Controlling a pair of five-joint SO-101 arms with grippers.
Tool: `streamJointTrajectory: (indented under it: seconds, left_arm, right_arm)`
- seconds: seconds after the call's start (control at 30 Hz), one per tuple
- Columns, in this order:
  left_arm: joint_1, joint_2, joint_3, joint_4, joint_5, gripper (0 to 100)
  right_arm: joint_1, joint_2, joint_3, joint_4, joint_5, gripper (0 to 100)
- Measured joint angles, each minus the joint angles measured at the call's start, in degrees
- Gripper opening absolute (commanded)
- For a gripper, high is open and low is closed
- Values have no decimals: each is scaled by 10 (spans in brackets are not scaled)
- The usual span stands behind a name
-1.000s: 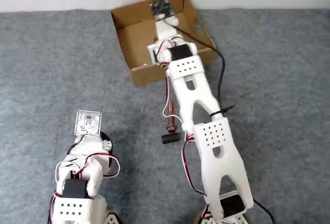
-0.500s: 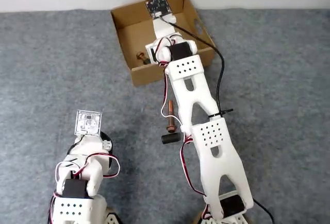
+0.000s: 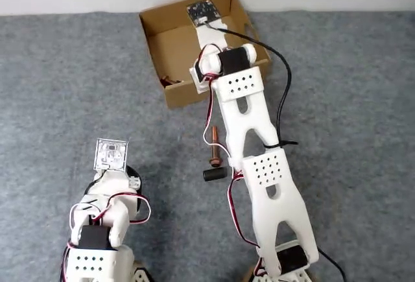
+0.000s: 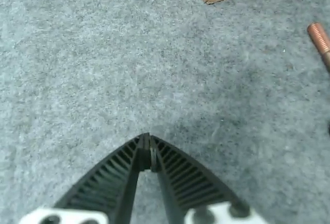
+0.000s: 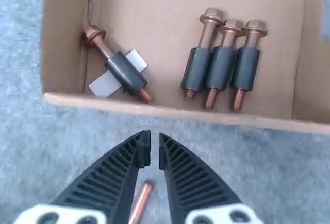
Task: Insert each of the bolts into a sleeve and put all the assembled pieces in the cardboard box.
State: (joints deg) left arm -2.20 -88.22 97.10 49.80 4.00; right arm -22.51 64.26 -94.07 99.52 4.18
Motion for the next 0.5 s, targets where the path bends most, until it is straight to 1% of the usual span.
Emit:
streamJointTrajectory:
  seconds: [0.13,0.33,0.4,0.5]
  left_arm:
    - [-23,0,0,0,0,5]
    - [-75,0,0,0,55,5]
    - [-87,0,0,0,59,5]
    - [-93,0,0,0,60,5]
  right_arm:
    - [0,-24,0,10,0,9]
    - [-9,-50,12,10,0,9]
    - [-16,-76,45,10,0,9]
    - [-18,-136,135,10,0,9]
